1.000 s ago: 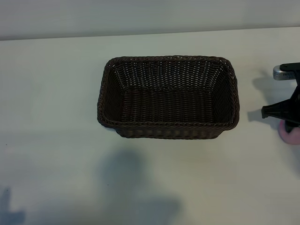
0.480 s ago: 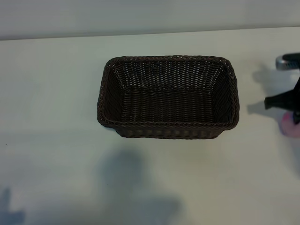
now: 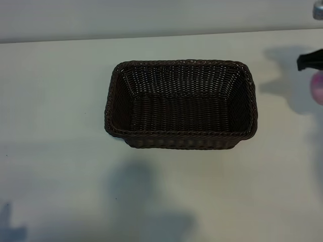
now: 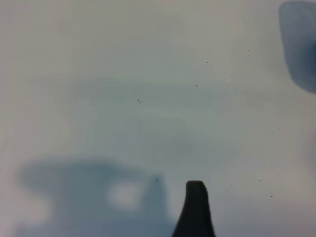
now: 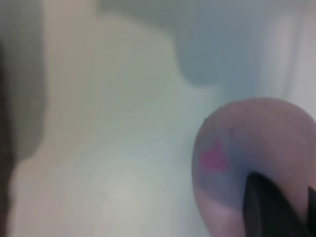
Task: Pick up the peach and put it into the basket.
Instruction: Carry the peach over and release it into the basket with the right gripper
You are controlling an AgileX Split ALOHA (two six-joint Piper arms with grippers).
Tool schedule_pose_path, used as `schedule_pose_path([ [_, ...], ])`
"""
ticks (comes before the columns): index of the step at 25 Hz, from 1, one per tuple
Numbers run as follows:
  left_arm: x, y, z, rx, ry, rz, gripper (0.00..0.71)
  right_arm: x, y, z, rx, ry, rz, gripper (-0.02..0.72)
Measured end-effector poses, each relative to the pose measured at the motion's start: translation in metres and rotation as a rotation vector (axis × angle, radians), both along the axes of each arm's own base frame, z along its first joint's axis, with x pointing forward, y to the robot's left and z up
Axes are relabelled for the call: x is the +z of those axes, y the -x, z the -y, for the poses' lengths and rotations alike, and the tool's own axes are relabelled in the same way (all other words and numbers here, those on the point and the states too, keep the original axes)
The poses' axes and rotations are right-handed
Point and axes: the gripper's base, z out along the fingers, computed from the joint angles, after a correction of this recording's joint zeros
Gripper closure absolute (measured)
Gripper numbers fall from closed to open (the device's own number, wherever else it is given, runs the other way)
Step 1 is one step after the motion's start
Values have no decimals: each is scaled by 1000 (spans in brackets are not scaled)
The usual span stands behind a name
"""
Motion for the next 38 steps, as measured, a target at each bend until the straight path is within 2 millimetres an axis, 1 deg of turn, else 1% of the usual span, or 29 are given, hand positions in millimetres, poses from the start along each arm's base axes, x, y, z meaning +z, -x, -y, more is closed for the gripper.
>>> schedule_pose_path([
  [2,0,0,0,0,0,0,117,8,-2,-11,57,-37,9,663],
  [5,0,0,0,0,0,0,117,19,-4,-37,136,-88,40,663],
  [10,0,0,0,0,0,0,117,36,-4,-80,258,-109,93,664],
  [12,0,0,0,0,0,0,117,40,-5,-92,291,-114,107,664],
  [14,0,0,0,0,0,0,117,40,-11,-105,322,-116,109,664],
  [19,0,0,0,0,0,0,117,23,-30,-133,382,-111,72,664],
  [22,0,0,0,0,0,0,117,7,-40,-150,416,-106,38,664],
  [25,0,0,0,0,0,0,117,-11,-47,-163,438,-100,6,664],
  [29,0,0,0,0,0,0,117,-35,-52,-173,462,-89,-38,664],
  [31,0,0,0,0,0,0,117,-42,-54,-175,469,-86,-50,664],
  [34,0,0,0,0,0,0,117,-46,-55,-176,473,-85,-59,663],
  [38,0,0,0,0,0,0,117,-46,-55,-176,478,-84,-60,656],
])
